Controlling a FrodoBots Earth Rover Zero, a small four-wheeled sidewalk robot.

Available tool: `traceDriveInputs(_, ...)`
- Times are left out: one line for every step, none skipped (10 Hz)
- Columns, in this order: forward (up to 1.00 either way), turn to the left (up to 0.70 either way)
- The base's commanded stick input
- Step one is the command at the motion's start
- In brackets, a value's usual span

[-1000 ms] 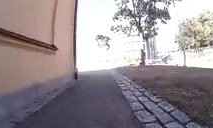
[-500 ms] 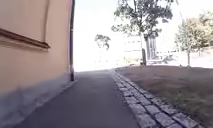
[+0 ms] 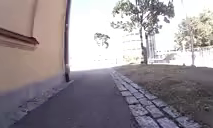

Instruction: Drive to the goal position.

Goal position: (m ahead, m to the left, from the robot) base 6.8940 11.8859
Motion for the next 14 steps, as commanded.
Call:
traceDriveInputs(0.70,0.00)
traceDriveInputs(0.70,0.04)
traceDriveInputs(0.70,0.35)
traceDriveInputs(0.70,0.28)
traceDriveInputs(0.70,0.03)
traceDriveInputs(0.70,0.00)
traceDriveInputs(0.70,0.00)
traceDriveInputs(0.70,0.00)
traceDriveInputs(0.70,0.00)
traceDriveInputs(0.70,0.00)
traceDriveInputs(0.70,0.00)
traceDriveInputs(0.70,0.00)
traceDriveInputs(0.70,0.00)
traceDriveInputs(0.70,0.00)
